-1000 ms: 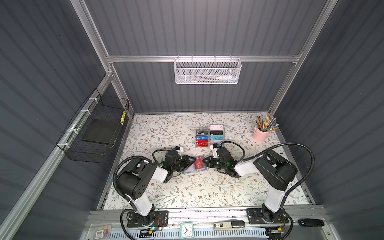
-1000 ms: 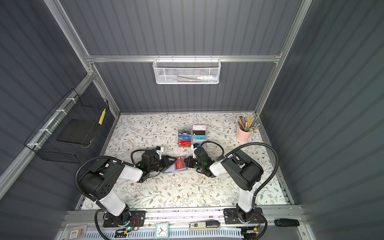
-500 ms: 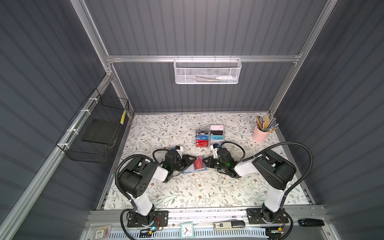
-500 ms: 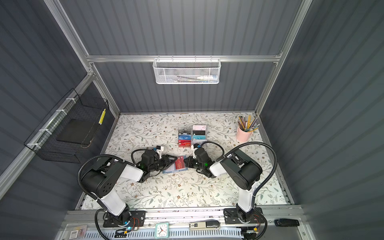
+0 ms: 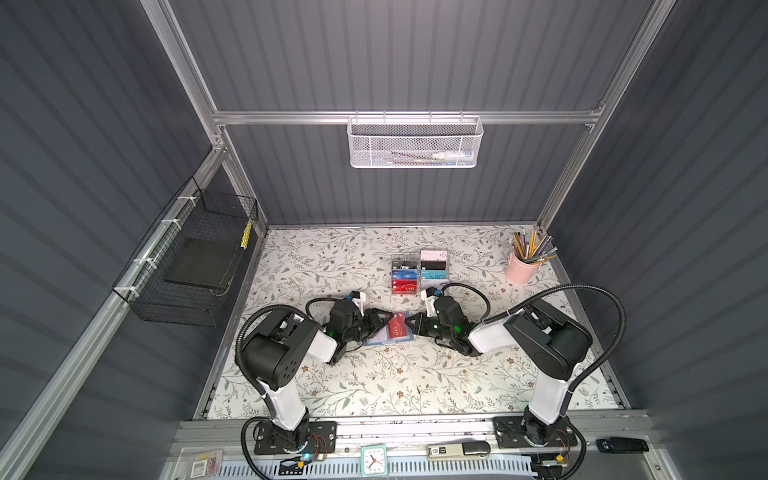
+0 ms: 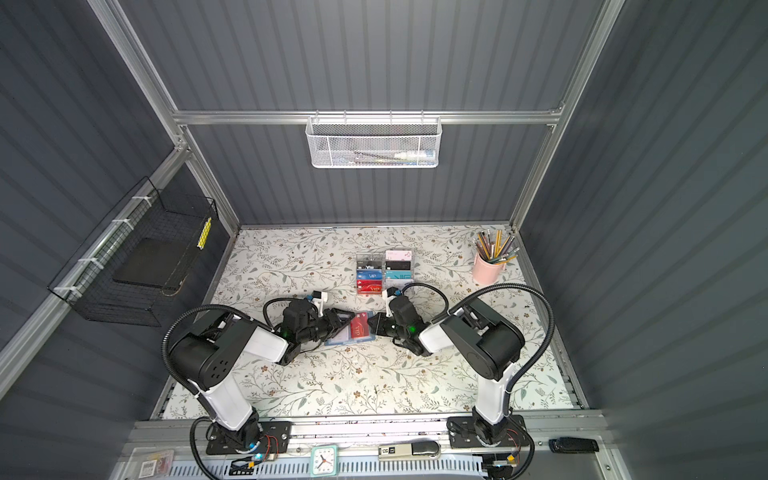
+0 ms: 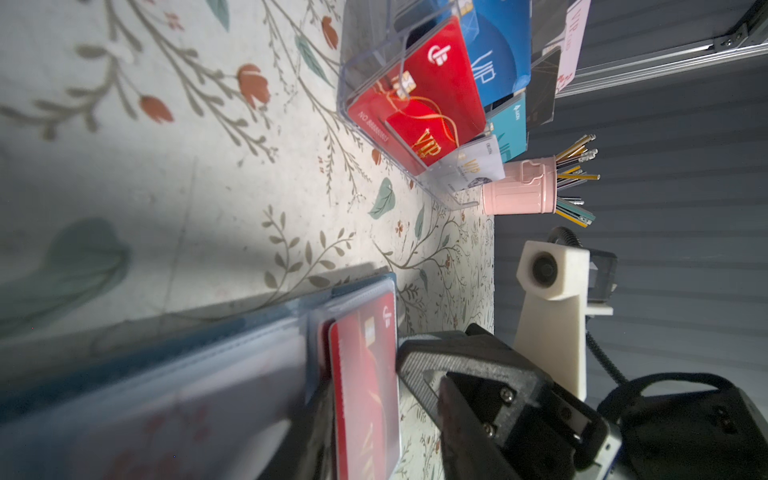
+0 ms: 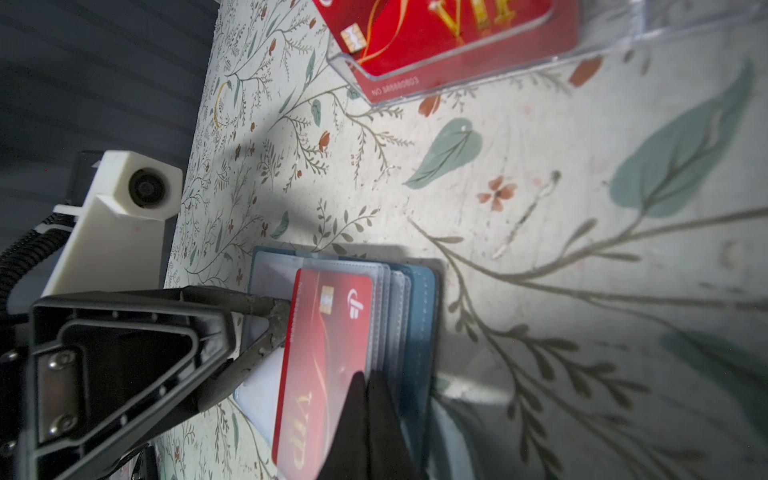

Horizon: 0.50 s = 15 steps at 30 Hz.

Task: Take the credit cards out of the card holder

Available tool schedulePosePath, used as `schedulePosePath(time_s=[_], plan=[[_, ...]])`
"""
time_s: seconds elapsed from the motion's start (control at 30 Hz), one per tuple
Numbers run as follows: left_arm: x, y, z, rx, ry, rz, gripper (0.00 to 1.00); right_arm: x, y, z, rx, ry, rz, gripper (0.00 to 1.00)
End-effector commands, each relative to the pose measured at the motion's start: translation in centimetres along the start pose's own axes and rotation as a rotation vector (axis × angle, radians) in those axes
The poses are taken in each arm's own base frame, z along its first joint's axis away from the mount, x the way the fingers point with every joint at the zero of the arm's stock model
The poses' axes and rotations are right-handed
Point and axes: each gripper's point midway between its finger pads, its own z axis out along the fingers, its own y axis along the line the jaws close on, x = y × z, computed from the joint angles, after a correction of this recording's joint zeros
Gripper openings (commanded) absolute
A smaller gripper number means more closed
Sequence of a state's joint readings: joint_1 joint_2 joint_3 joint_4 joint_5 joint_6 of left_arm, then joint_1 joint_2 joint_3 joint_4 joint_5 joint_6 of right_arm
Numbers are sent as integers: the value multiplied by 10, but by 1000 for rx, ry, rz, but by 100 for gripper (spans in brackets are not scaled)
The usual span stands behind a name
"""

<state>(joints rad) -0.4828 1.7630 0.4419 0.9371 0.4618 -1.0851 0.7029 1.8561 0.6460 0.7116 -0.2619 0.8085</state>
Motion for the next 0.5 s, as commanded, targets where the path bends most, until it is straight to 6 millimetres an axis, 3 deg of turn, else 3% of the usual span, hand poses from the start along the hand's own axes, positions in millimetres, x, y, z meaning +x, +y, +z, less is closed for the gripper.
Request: schedulePosePath(time_s=[0.0, 0.13, 0.47], plan=[[5, 1, 2, 9, 23, -7, 42, 50, -51, -3, 170, 153, 51, 0], [4, -4, 6, 42, 25, -11, 41, 50, -51, -3, 169, 153, 52, 0], [8, -3, 7, 84, 26, -7, 25, 52, -53, 0, 168, 152, 62, 0]])
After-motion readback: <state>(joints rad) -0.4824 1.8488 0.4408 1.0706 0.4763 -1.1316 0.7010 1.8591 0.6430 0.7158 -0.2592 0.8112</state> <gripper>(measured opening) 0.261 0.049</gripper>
